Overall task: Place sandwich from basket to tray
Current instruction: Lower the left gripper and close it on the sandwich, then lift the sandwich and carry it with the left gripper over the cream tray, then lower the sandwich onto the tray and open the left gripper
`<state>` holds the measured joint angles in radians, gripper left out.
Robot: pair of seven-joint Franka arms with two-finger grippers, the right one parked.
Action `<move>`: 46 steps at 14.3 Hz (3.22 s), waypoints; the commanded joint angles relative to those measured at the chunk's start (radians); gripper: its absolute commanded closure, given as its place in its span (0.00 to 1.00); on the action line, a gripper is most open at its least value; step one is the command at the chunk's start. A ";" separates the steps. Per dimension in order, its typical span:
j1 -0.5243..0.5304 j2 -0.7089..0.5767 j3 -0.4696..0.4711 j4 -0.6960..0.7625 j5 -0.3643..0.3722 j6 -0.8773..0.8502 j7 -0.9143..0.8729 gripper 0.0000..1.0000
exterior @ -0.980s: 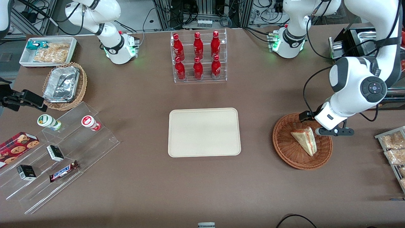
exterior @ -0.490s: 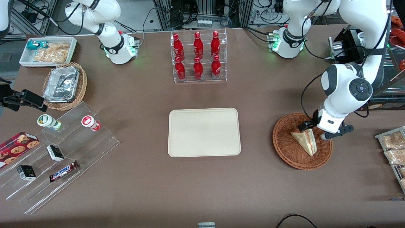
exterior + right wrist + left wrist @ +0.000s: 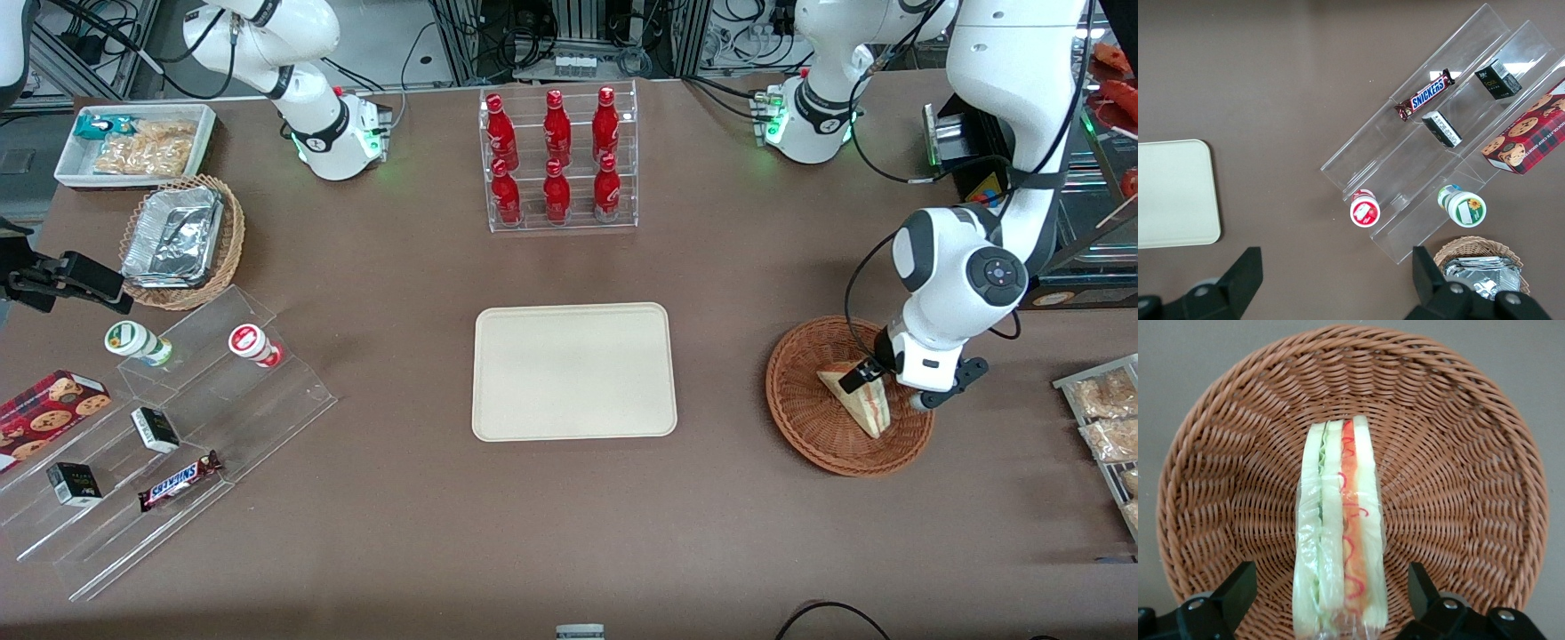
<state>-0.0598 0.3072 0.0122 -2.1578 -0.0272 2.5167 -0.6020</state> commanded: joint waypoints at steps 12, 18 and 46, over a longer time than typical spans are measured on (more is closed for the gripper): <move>-0.096 0.039 -0.018 0.375 -0.008 -0.473 0.275 0.94; -0.339 0.177 -0.023 0.571 -0.008 -0.576 0.148 0.97; -0.626 0.420 -0.112 0.898 0.059 -0.525 -0.251 0.00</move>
<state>-0.6838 0.8131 -0.1158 -1.2410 -0.0044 2.0388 -0.8371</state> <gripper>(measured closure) 0.216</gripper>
